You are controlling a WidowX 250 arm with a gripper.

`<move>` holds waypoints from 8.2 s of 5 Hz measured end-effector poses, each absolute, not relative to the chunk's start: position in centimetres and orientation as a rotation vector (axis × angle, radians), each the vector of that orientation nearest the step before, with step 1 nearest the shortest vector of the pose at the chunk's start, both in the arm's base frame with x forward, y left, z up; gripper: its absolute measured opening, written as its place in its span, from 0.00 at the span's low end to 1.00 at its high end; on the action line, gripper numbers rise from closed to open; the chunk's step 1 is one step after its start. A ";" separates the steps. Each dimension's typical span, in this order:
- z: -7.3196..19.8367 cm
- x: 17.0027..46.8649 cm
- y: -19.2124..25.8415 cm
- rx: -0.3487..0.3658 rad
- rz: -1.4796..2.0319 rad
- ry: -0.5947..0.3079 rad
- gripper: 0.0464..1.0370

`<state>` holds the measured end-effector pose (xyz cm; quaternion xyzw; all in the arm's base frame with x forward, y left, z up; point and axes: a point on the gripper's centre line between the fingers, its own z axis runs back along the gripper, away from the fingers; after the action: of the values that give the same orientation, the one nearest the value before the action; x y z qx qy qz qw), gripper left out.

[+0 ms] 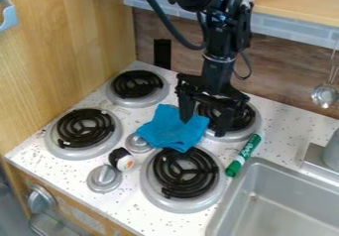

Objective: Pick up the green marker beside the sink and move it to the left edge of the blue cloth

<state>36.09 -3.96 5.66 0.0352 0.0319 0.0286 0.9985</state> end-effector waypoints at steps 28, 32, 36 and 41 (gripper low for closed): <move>-0.5 40.9 -7.4 -0.033 0.197 -0.268 0.32; 1.1 40.0 0.5 -0.026 0.375 -0.204 0.32; 1.9 38.3 7.8 -0.011 0.521 -0.220 0.32; -0.8 40.5 9.5 0.018 0.584 -0.183 0.32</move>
<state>40.47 9.52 -0.82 0.0087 -0.0899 0.2877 0.9535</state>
